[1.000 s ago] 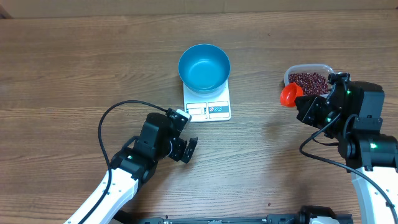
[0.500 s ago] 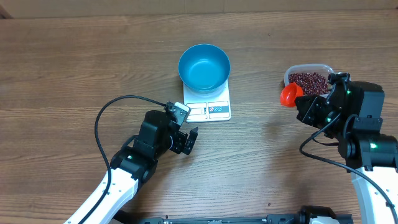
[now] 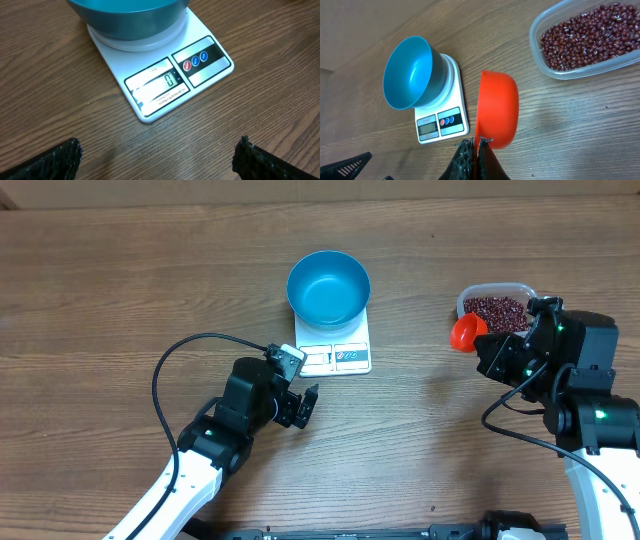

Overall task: Scoop item into bowl and weigh 150g on scale
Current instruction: 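Move the held red scoop with the right gripper over the bean container, then dip the red scoop into the beans and scoop them with the right gripper, then carry the filled scoop left over the teal bowl with the right gripper, then tip the scoop to pour beans into the teal bowl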

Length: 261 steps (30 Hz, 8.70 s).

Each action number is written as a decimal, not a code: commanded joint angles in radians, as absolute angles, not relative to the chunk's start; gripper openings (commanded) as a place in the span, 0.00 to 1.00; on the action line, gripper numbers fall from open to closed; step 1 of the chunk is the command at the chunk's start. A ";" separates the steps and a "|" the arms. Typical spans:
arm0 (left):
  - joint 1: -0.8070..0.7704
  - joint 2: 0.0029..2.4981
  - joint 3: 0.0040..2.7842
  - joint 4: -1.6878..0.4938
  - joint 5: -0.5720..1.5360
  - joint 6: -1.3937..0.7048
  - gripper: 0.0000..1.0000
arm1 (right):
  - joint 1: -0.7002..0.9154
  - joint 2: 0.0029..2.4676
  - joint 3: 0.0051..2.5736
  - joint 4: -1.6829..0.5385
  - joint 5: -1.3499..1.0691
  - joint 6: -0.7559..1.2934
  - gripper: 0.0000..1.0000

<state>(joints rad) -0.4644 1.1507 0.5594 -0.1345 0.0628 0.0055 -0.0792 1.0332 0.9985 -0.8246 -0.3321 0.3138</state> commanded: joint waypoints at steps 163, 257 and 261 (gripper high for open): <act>-0.465 1.158 0.558 -0.134 0.052 0.000 0.99 | -0.651 2.031 1.494 -1.252 -1.316 -0.474 0.04; -0.465 1.158 0.558 -0.134 0.051 0.000 1.00 | 0.632 1.988 1.836 -0.877 0.380 -0.162 0.04; -0.465 1.158 0.558 -0.134 0.051 0.000 0.99 | 0.605 1.966 1.836 -0.869 0.301 -0.154 0.04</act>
